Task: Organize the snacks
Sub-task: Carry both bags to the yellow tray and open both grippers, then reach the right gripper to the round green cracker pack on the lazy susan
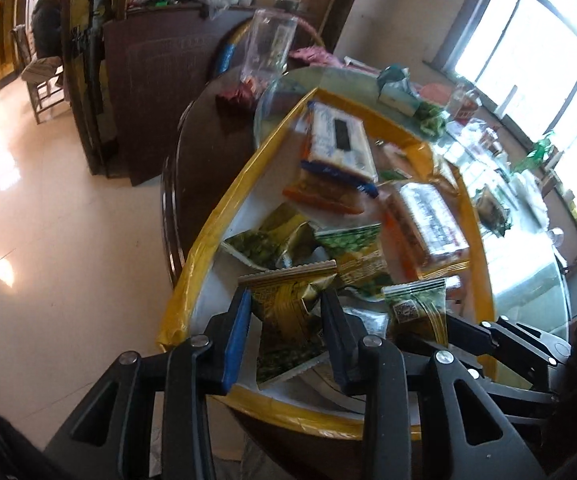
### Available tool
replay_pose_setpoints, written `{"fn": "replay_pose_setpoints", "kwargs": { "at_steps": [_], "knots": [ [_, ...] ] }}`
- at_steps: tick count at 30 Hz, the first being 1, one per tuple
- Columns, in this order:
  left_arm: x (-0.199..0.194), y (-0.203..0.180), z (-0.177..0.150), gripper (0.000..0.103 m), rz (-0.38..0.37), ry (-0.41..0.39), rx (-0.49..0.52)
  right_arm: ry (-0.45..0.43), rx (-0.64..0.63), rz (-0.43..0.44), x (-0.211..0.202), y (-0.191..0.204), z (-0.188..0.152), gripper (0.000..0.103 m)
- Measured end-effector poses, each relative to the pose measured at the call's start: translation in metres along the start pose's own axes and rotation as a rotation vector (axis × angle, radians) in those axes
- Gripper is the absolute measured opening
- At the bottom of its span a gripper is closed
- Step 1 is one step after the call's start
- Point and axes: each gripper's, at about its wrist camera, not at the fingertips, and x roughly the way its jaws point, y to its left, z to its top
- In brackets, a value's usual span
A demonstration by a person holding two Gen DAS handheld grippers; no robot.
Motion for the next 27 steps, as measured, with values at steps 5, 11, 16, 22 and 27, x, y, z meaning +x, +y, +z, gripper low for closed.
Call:
{"fn": "replay_pose_setpoints", "kwargs": {
  "at_steps": [5, 11, 16, 22, 27],
  "knots": [
    [-0.017, -0.003, -0.002, 0.072, -0.033, -0.056, -0.019, -0.036, 0.024, 0.039, -0.01, -0.005, 0.001, 0.061],
    [-0.06, -0.041, -0.008, 0.08, 0.033, -0.21, 0.031, -0.161, 0.045, 0.103, -0.073, -0.021, -0.004, 0.073],
    [-0.083, -0.074, -0.014, 0.08, 0.072, -0.286, 0.048, -0.236, 0.105, 0.133, -0.126, -0.064, -0.009, 0.076],
    [-0.077, -0.132, -0.019, 0.081, -0.101, -0.203, 0.131, -0.274, 0.167, 0.017, -0.169, -0.131, -0.018, 0.077],
    [-0.058, -0.182, -0.022, 0.081, -0.228, -0.14, 0.167, -0.226, 0.238, -0.026, -0.186, -0.197, -0.013, 0.077]
  ]
}}
